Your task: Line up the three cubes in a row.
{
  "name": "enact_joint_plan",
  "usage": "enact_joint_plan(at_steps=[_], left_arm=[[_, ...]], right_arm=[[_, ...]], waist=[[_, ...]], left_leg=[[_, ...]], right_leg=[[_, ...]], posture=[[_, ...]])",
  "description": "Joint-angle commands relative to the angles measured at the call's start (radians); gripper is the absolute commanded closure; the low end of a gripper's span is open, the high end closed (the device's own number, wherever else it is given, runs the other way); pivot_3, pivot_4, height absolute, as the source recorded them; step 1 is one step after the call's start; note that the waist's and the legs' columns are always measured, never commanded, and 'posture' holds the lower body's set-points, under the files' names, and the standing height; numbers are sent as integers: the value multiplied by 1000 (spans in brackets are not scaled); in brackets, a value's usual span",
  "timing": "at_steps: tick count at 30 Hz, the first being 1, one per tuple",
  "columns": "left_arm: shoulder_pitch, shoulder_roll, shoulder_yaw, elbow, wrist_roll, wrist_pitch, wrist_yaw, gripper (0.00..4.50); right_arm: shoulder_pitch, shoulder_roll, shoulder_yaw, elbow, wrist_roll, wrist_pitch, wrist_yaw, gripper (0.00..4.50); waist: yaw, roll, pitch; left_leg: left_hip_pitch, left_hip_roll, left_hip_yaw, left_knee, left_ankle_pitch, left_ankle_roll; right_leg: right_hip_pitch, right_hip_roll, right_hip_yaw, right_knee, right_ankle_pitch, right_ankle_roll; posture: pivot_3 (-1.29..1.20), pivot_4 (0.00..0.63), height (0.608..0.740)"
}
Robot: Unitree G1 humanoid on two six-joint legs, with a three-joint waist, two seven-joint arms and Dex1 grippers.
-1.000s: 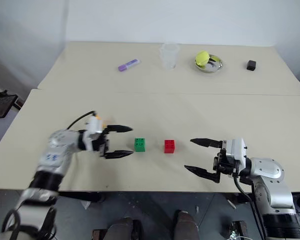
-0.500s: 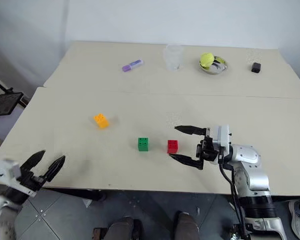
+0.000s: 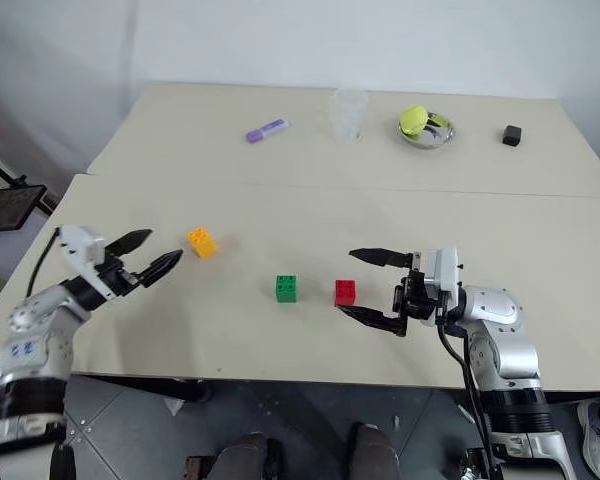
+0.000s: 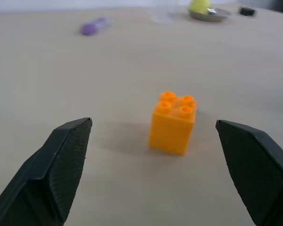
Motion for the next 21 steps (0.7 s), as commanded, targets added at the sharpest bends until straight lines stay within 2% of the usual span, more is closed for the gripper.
enact_joint_plan(at_steps=[1, 5, 6, 10, 16, 21], left_arm=[[-146, -3, -66, 209, 70, -105, -68, 18], [-257, -15, -113, 370, 118, -197, -114, 18], [-274, -15, -113, 398, 124, -215, -114, 194], [-301, -4, -122, 453, 129, -236, -181, 1227], [-295, 54, -160, 468, 154, -254, -328, 3003], [-316, 36, -197, 426, 134, -291, -525, 2988]], right_arm=[[20, -6, -14, -52, 5, 0, -23, 0], [55, -11, -21, -99, 8, 8, -54, 0], [64, -14, -24, -107, 8, 9, -60, 0], [87, -24, -32, -127, 9, 9, -76, 0], [121, -35, -49, -141, 10, -5, -90, 0], [149, -51, -65, -150, 13, -8, -87, 0]], waist=[[-3, 0, 0], [-7, 0, 0], [-8, 0, 0], [-12, -1, 0], [-12, -1, 0], [-3, -1, 0]], left_leg=[[0, 0, 1, 0, 0, 0], [0, 0, 1, -1, 0, 0], [0, 0, 1, -1, 0, 0], [0, 0, 1, -1, 0, 0], [0, 0, 1, -1, 0, 0], [-1, 0, 1, 0, 0, 0]], right_leg=[[0, 0, 0, 0, 0, 0], [0, 0, 0, -1, 0, 0], [0, 0, 0, -1, 0, 0], [-1, 0, 0, 0, 0, 0], [-1, 0, 1, 0, 0, 0], [-1, 0, 1, 0, 0, 1]], posture=[[0, 150, 740], [0, 150, 740], [0, 150, 740], [0, 150, 740], [0, 150, 740], [0, 150, 740]])
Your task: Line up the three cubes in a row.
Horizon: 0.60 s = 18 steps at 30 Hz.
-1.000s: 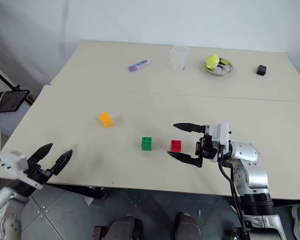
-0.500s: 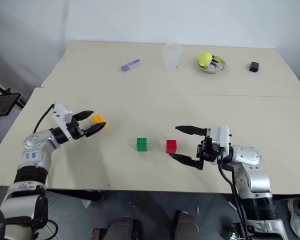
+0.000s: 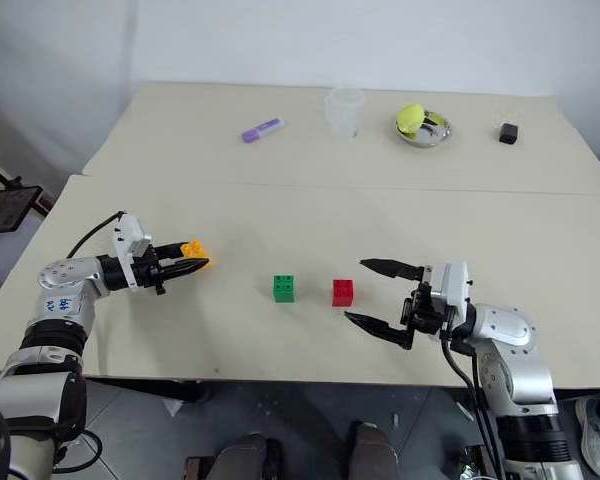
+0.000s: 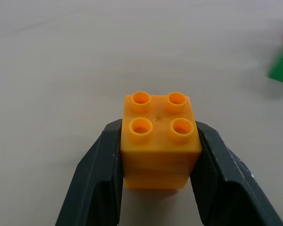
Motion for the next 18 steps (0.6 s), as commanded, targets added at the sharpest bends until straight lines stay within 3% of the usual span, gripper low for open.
enact_joint_plan(at_steps=[1, 5, 18], left_arm=[[-42, -24, -36, -61, -31, -67, -193, 2988], [-82, -56, -84, -36, -13, -163, -340, 2988], [-119, -44, -210, 81, 10, -226, -352, 2988]], right_arm=[[20, -30, -42, -48, 15, -16, 1, 0], [40, -45, -55, -55, 21, -12, 2, 0], [95, -55, -71, -86, 23, -12, -8, 0]], waist=[[6, 0, 0], [11, -1, 0], [5, -1, 1]], left_leg=[[0, 0, 0, 0, 0, 0], [-2, 0, 0, 3, 0, 0], [-1, 0, 0, 2, 0, 0]], right_leg=[[0, 0, 0, 0, 0, 0], [0, 0, 0, 0, 0, 0], [-1, 0, 1, 1, 0, 0]], posture=[[0, 150, 740], [0, 150, 740], [0, 150, 740]])
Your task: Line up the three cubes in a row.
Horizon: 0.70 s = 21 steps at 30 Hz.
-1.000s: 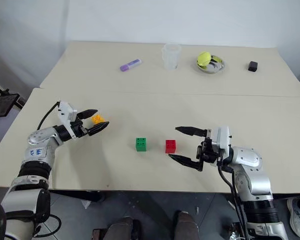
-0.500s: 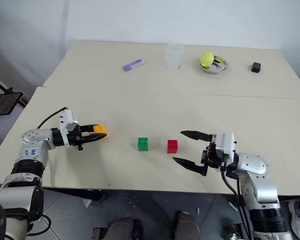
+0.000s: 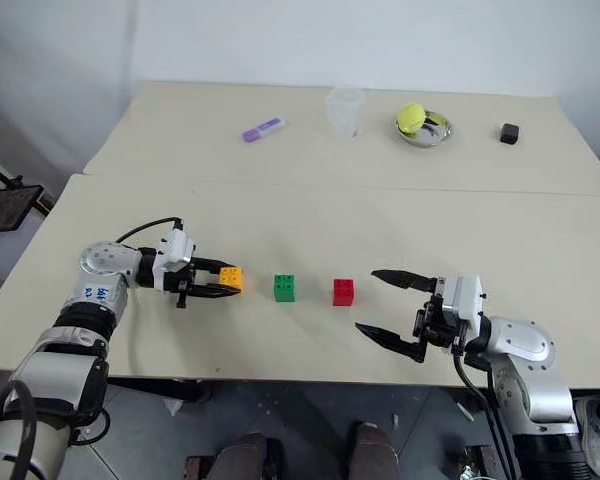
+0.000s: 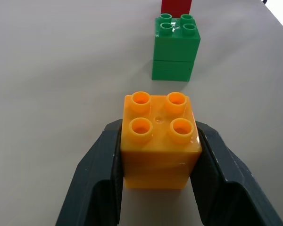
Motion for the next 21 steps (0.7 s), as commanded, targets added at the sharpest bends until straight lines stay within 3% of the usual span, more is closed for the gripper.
enact_joint_plan(at_steps=[1, 4, 8, 13, 16, 21], left_arm=[[-2, 28, -26, -6, -15, -11, -112, 2988], [6, 58, -79, -23, 4, -22, -112, 2988], [-1, 60, -21, -26, -17, -15, -72, 1745], [62, 142, 66, -173, -111, 104, -94, 240], [182, 268, 153, -354, -191, 255, -71, 240], [289, 322, 224, -518, -254, 371, -6, 240]], right_arm=[[7, -15, -30, -27, 19, -12, 1, 0], [-11, -19, -24, 7, 13, -16, 20, 0], [-55, -31, -18, 55, 9, -21, 50, 0], [-106, -121, -5, 71, 31, 69, 138, 0], [-223, -202, 12, 128, 25, 131, 206, 0], [-328, -220, 37, 183, 20, 155, 269, 0]], waist=[[1, 0, 0], [0, 0, 0], [-4, 0, 0], [-3, 0, 0], [-21, 0, 0], [-16, 0, 0]], left_leg=[[0, 0, 0, 0, 0, 0], [0, 0, 0, 0, 0, 0], [0, 0, 0, 0, 0, 0], [0, 0, 0, 0, 0, 0], [0, 1, 0, 0, 0, 0], [0, 1, -1, 0, 0, 0]], right_leg=[[0, 0, 0, 0, 0, 0], [0, 0, 0, 0, 0, 0], [0, 0, 0, 1, 0, 0], [-1, 0, 0, 1, 0, 0], [-2, 0, 1, 1, 0, 0], [-3, 0, 1, 4, 0, 0]], posture=[[0, 150, 740], [0, 150, 740], [0, 150, 740], [0, 150, 740], [0, 150, 740], [0, 150, 740]])
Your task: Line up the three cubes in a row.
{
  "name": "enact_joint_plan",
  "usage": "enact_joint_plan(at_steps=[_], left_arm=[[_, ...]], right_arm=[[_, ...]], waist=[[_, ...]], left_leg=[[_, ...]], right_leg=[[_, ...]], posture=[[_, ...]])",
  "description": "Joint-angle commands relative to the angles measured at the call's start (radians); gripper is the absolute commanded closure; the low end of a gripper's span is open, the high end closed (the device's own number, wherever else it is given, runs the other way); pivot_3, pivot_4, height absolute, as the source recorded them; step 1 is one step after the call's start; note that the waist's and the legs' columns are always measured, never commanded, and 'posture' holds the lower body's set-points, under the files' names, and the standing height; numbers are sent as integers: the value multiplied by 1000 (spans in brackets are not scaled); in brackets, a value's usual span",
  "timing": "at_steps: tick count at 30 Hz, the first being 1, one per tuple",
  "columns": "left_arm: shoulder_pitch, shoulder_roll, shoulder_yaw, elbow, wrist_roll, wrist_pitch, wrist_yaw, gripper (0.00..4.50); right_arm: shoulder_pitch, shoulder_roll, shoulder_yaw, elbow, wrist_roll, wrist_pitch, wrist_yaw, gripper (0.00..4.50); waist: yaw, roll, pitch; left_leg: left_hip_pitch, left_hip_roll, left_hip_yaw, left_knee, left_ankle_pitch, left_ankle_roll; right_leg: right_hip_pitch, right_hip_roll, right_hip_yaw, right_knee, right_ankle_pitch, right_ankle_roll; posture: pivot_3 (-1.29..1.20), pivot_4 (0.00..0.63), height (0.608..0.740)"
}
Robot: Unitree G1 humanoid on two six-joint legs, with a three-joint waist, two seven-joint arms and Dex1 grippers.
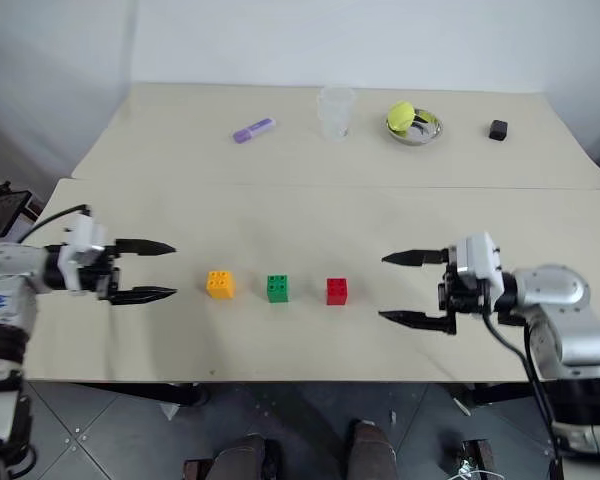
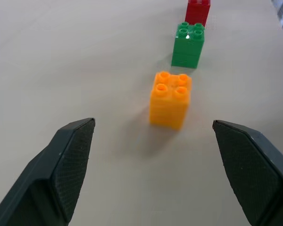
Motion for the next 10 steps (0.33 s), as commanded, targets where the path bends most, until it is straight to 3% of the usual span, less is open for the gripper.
enact_joint_plan(at_steps=[1, 10], left_arm=[[32, 9, 50, -96, -49, 55, 2, 240], [57, -76, 61, -103, -3, -44, 80, 240]], right_arm=[[-40, 5, 14, 23, 9, -5, 51, 0], [-104, 126, 19, 197, -29, -208, 124, 0]], waist=[[10, 0, 0], [20, 0, 0]], left_leg=[[0, 0, 0, 0, 0, 0], [-2, -1, 2, 3, 0, 0]], right_leg=[[0, 0, 0, 0, 0, 0], [0, 0, 0, 0, 0, 0]], posture=[[0, 150, 740], [0, 150, 740]])
